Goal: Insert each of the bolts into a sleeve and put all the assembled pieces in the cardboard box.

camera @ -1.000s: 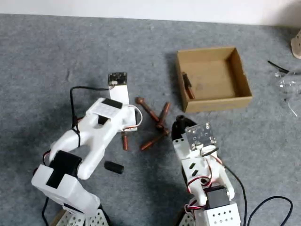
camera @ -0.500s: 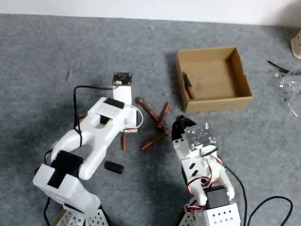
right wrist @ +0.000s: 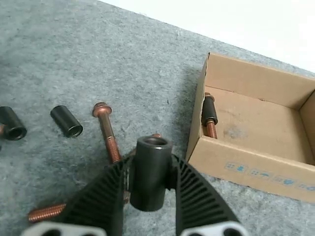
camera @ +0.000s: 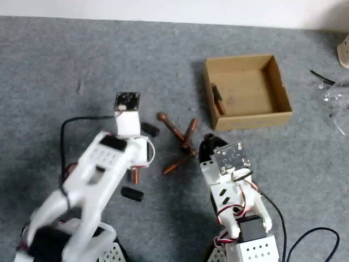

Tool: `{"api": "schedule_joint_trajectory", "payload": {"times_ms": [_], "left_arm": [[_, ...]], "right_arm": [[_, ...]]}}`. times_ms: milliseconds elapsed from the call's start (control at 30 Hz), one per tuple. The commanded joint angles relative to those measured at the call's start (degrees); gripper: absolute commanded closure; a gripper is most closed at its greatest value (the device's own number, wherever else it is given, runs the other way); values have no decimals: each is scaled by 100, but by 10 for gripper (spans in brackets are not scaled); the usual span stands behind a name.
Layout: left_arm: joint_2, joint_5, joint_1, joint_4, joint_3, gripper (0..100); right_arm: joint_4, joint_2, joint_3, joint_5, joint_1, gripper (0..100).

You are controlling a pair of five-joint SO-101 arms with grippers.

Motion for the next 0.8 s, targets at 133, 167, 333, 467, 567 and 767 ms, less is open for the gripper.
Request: {"api": "schedule_joint_trajectory", "payload": {"times_ms": [133, 167, 333, 467, 567, 767], "left_arm": [[-2923, -352, -22, 26, 1112, 994], [-3301, -360, -22, 26, 1279, 994], [-5130, -360, -22, 26, 2035, 994], [-6404, -360, -22, 26, 2642, 994], [-7248, -360, -22, 26, 3029, 994], [-7767, -334, -251, -70, 3231, 994]], "right_arm": [[-242, -127, 523, 44, 66, 994], [-242, -127, 523, 35, 66, 994], [-242, -127, 523, 44, -101, 994], [-215, -127, 523, 35, -435, 994], [-215, -127, 523, 35, -488, 994], [-215, -127, 523, 53, -462, 994]]}}
